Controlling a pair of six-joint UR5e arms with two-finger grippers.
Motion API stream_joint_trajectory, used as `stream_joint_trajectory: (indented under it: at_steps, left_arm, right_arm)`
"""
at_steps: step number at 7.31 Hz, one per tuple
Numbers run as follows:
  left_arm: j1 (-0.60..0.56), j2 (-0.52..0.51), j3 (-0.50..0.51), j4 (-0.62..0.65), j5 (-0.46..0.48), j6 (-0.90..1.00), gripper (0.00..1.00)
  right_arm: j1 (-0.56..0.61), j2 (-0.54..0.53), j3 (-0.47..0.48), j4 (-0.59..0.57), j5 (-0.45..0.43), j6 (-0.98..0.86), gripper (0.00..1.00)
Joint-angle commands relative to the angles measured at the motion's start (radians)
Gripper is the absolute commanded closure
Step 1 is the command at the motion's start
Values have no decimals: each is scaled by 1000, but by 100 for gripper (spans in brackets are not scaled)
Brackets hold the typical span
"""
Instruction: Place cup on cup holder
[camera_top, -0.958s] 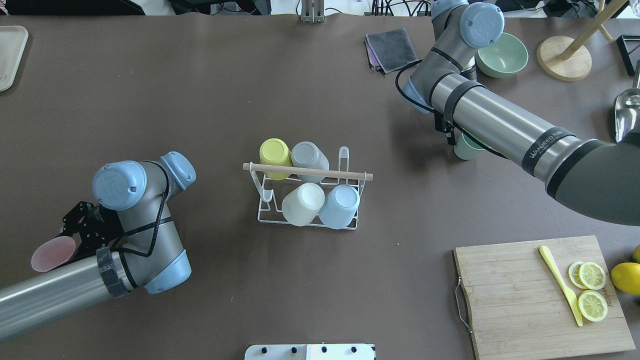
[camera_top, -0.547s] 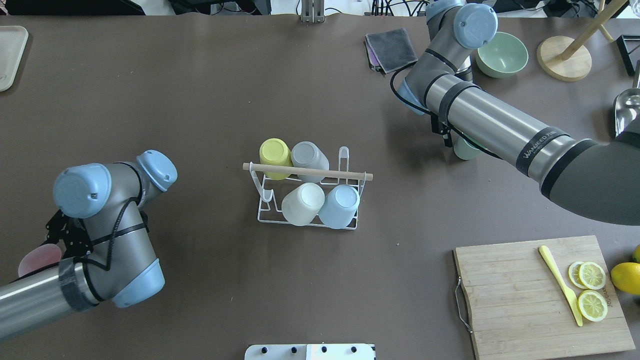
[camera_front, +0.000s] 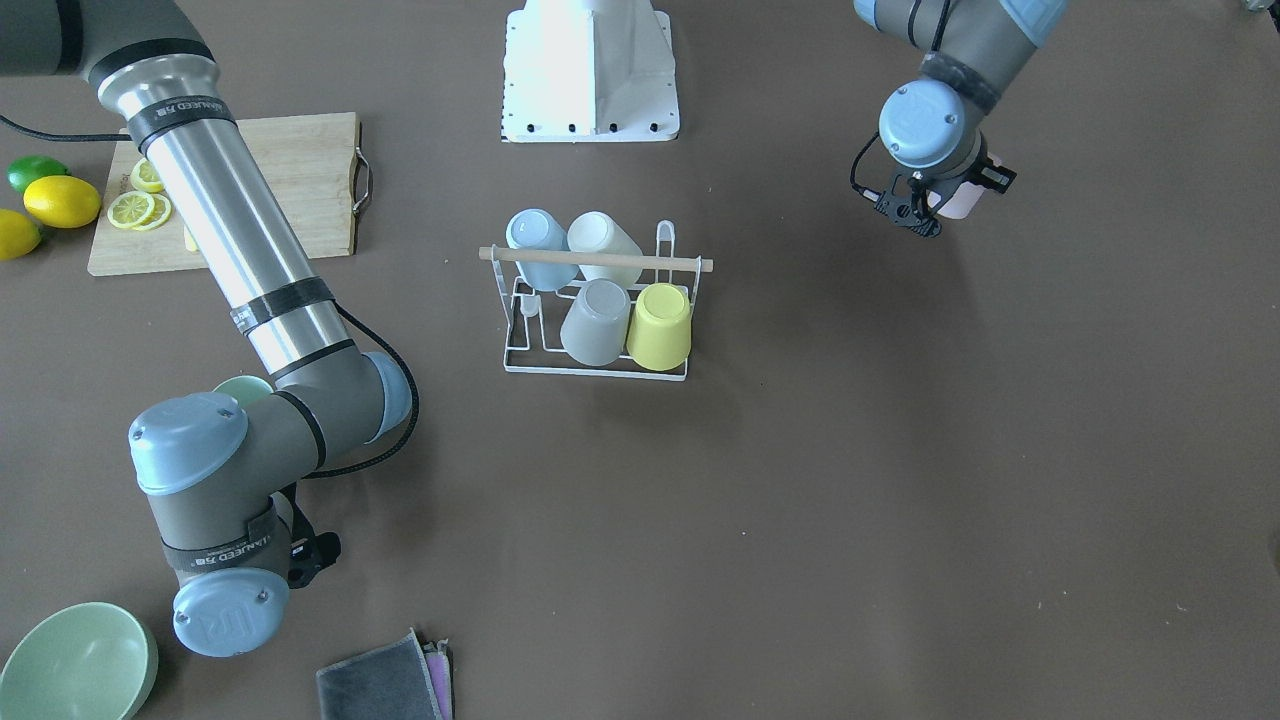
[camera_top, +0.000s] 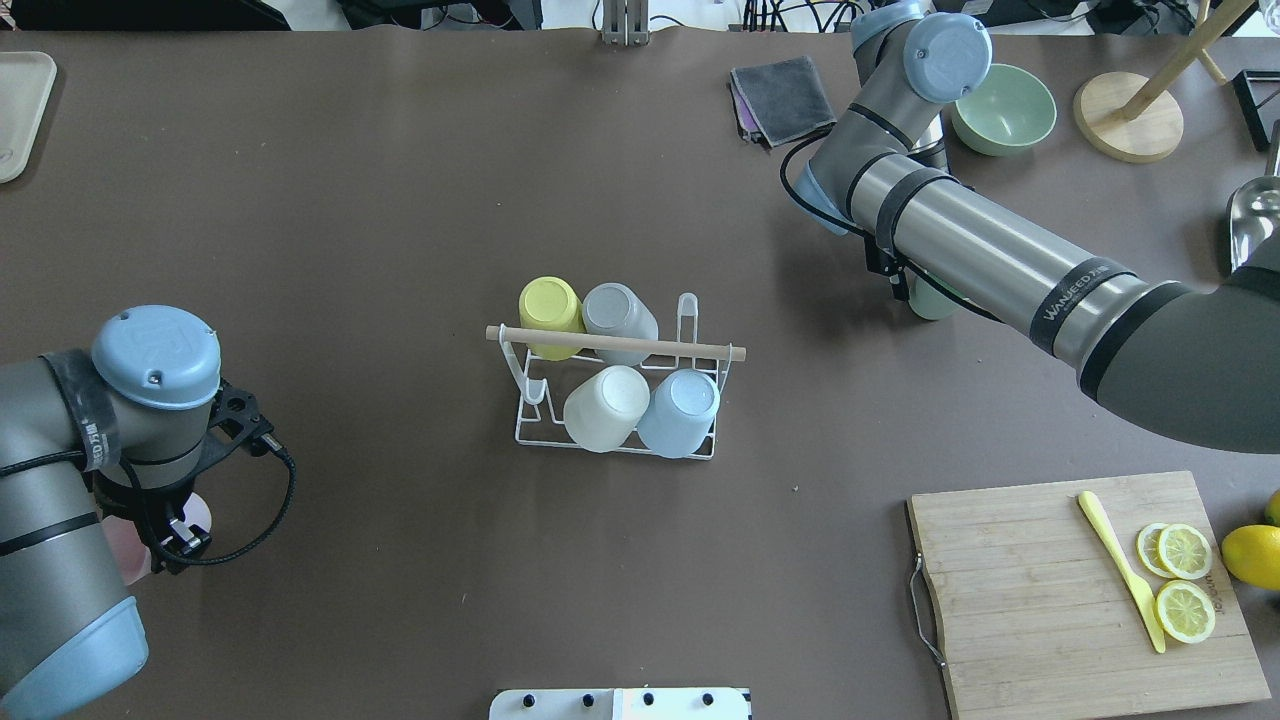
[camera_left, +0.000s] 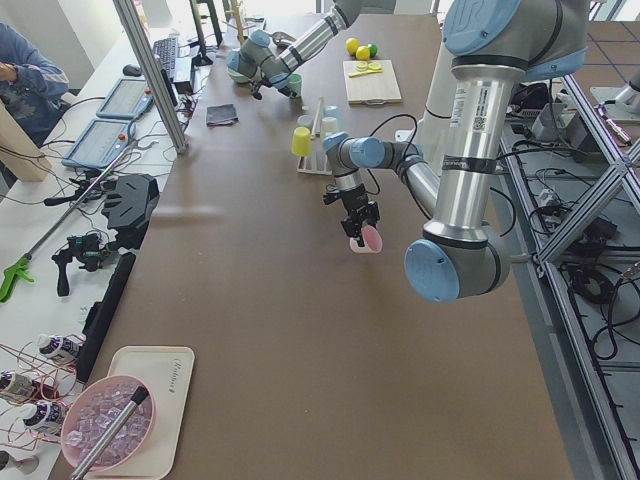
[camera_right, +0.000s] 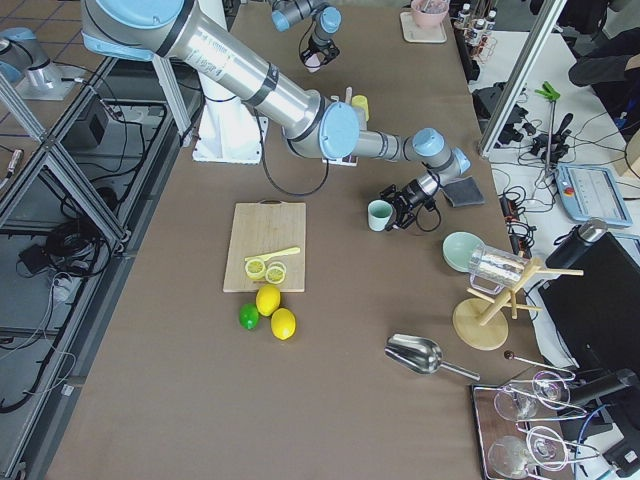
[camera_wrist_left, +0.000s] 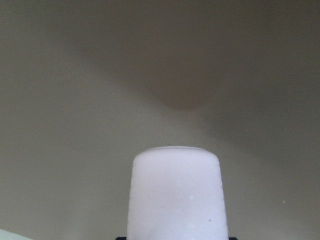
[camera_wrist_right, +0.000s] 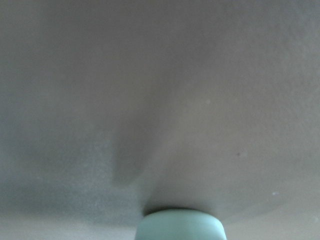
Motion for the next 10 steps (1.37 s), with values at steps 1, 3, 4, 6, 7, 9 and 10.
stream_joint_trajectory:
  at_steps: [1,3,4,6,7,9,10]
  left_arm:
    - [0,90,-88,-264,2,-172,69]
    - [3,160,-141,-600,90,-325,66]
    - [4,162,-141,-742,172,-400,65]
    - [14,163,-136,-1049,294,-498,62]
    - [27,166,-132,-1144,365,-498,62]
    - [165,146,-125,-1342,669,-490,62]
    - [216,107,-98,-1371,806,-486,63]
  right_arm:
    - [-1,-1,1,-13,-15,0,0]
    - [-1,0,7,-13,-24,3,45]
    - [-1,0,7,-15,-24,3,92]
    - [27,38,16,-62,-18,-2,100]
    - [41,60,42,-97,-17,-2,100]
    - [62,59,228,-168,-23,3,100]
    - [85,53,316,-179,-17,14,100]
